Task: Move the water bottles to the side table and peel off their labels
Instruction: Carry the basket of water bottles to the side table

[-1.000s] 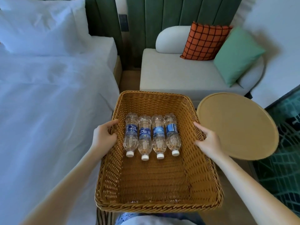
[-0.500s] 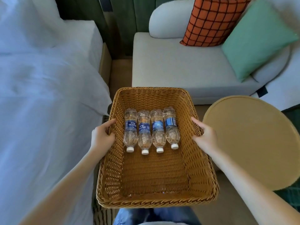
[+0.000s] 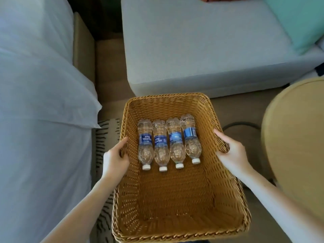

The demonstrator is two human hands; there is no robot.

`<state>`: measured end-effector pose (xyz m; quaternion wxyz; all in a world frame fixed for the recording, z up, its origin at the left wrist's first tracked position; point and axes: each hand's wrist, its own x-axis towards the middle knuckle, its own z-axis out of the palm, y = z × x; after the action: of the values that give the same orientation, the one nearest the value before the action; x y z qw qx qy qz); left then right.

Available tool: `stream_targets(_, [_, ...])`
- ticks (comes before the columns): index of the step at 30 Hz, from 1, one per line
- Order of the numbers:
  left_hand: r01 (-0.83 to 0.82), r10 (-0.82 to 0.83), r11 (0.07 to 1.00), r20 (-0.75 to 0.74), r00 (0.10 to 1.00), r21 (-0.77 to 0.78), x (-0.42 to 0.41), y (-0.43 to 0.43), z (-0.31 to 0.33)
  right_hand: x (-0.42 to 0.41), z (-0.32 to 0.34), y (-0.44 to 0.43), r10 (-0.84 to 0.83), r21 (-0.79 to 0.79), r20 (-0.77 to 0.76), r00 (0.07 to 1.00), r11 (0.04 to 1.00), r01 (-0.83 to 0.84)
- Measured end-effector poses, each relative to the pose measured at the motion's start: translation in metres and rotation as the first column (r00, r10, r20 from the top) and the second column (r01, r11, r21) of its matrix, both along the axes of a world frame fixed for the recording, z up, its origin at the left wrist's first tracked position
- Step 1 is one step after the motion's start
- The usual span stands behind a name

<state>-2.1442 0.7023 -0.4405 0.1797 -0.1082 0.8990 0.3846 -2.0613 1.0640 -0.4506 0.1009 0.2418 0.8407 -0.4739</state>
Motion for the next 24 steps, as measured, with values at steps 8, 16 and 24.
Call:
stream_targets(8, [0.066,-0.065,0.998,0.060,0.996,-0.012,0.000,0.005,-0.170,0.006,-0.163,0.004,-0.001,-0.038,0.065,0.998,0.999,0.004])
stream_targets(16, [0.122,-0.125,0.990,-0.037,0.991,-0.075,0.023,0.016,-0.310,0.023,-0.299,0.018,-0.016,-0.046,0.009,1.000,0.999,0.016])
stream_targets(24, [0.102,-0.115,0.988,-0.118,0.986,-0.116,0.051,0.032,-0.390,0.031,-0.379,0.031,0.025,0.042,-0.050,0.998,0.999,-0.023])
